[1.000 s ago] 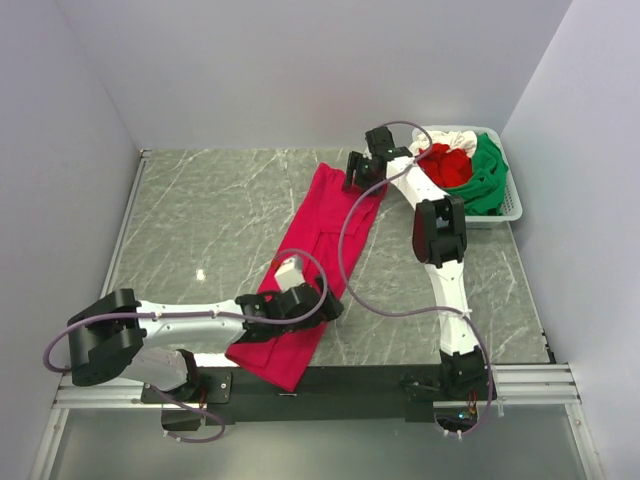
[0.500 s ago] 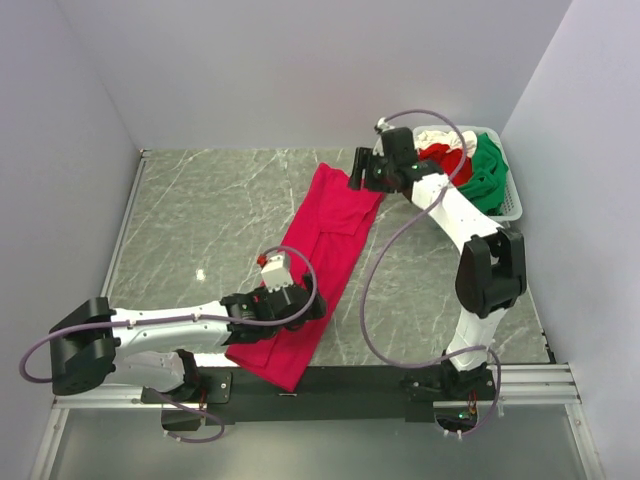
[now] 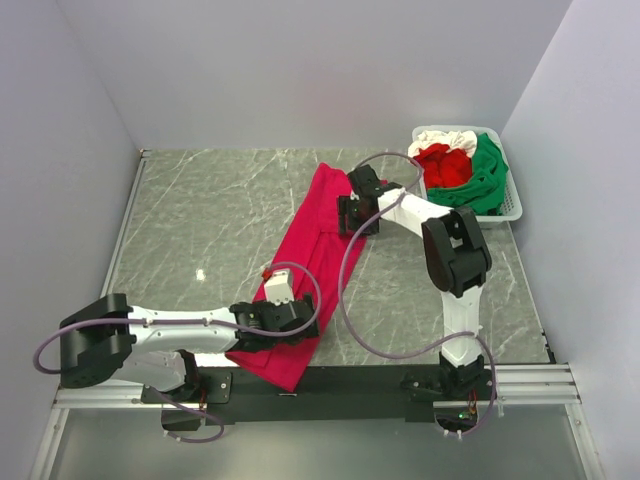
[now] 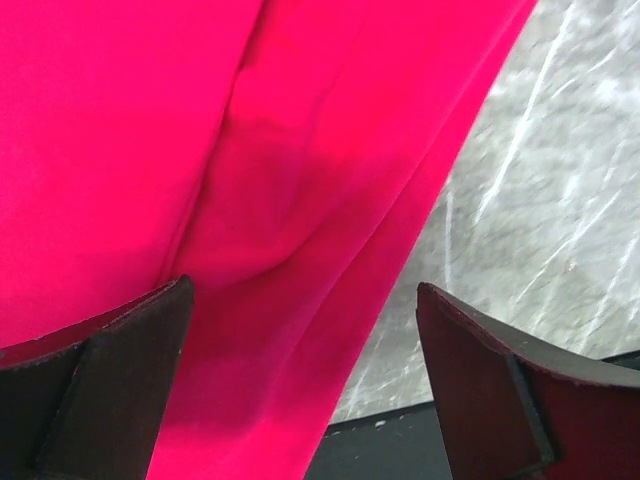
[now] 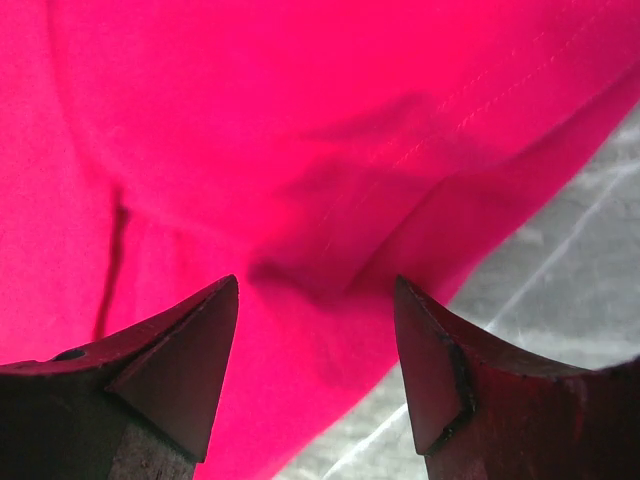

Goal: Fold and stack the t-shirts
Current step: Fold the tshirt

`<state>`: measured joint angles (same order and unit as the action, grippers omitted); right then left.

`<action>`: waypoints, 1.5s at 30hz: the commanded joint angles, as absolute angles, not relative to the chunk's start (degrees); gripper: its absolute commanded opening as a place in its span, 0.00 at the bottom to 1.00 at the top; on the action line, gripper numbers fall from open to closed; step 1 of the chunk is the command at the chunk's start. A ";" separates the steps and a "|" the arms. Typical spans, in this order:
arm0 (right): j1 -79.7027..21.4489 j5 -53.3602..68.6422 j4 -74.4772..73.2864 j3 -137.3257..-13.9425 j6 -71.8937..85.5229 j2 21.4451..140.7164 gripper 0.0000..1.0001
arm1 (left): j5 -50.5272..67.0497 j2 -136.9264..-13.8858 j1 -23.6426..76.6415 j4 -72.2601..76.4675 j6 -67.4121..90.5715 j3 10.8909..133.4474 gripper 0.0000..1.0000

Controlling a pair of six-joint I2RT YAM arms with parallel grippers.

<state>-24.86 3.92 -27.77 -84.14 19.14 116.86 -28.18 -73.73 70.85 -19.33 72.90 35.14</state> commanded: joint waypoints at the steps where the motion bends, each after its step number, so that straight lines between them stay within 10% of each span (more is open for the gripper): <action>1: -24.61 1.06 -29.97 -89.20 20.04 119.52 0.70 | -24.97 -74.71 71.45 -15.83 74.97 33.93 0.99; 30: -19.07 9.22 -45.62 -128.58 19.34 145.46 0.71 | -11.95 -96.41 70.14 2.20 64.43 54.12 0.99; 45: -15.29 7.05 -30.06 -105.16 16.34 112.52 0.73 | -16.35 -75.86 51.28 -3.60 54.50 52.39 0.99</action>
